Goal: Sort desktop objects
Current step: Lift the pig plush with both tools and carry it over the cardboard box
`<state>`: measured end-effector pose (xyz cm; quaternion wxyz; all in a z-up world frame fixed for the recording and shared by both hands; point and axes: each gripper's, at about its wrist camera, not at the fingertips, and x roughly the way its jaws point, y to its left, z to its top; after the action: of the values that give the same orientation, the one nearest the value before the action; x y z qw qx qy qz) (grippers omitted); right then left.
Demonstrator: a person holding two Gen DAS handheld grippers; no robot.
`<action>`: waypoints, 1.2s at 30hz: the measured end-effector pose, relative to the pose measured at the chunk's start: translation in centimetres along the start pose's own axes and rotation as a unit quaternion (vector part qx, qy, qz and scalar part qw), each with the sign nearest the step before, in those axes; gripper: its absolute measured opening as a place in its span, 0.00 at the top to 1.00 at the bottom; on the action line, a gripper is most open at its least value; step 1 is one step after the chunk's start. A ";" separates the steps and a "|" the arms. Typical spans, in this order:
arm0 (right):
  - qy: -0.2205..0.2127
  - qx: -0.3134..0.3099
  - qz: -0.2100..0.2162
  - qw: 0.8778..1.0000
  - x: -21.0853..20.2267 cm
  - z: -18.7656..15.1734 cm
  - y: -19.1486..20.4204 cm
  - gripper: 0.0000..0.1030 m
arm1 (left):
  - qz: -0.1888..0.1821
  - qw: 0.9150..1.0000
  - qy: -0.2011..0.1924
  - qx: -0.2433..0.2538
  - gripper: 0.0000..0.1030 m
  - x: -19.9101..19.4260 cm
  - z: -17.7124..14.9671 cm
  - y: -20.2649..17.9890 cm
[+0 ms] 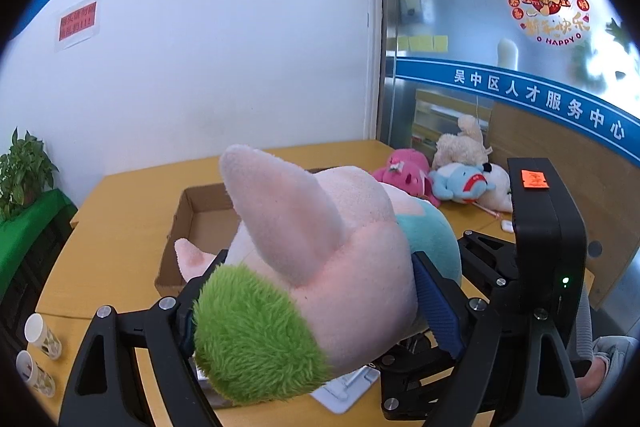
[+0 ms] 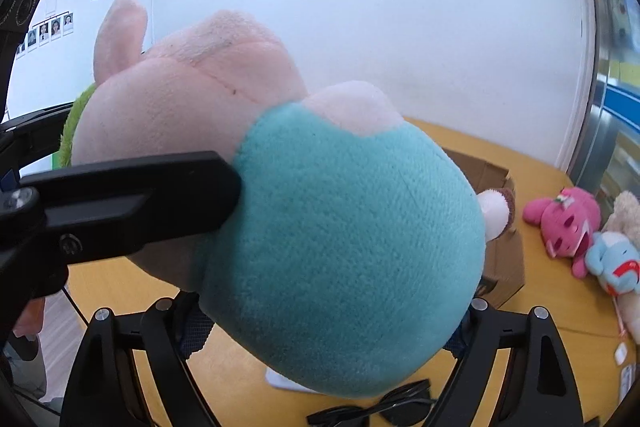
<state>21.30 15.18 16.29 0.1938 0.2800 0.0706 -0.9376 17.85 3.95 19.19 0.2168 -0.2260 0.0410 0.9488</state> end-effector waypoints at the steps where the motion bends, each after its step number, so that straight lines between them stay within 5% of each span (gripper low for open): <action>1: -0.002 -0.001 -0.001 1.000 -0.3 0.3 -0.2 0.15 | 0.000 1.000 -0.002 0.000 0.16 -0.2 0.1 0.3; 28: -0.004 -0.034 0.008 0.999 5.9 6.4 -1.1 0.15 | -0.006 1.000 -0.011 -0.024 0.16 3.6 3.3 6.2; 36: -0.020 -0.027 0.000 0.999 6.2 7.0 -1.0 0.16 | -0.085 0.995 -0.053 -0.015 0.16 4.6 5.0 9.7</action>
<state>12.64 12.43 18.68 0.2023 0.2555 0.0919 -0.9409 7.94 -2.14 21.44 0.2954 -0.1814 -0.0040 0.9380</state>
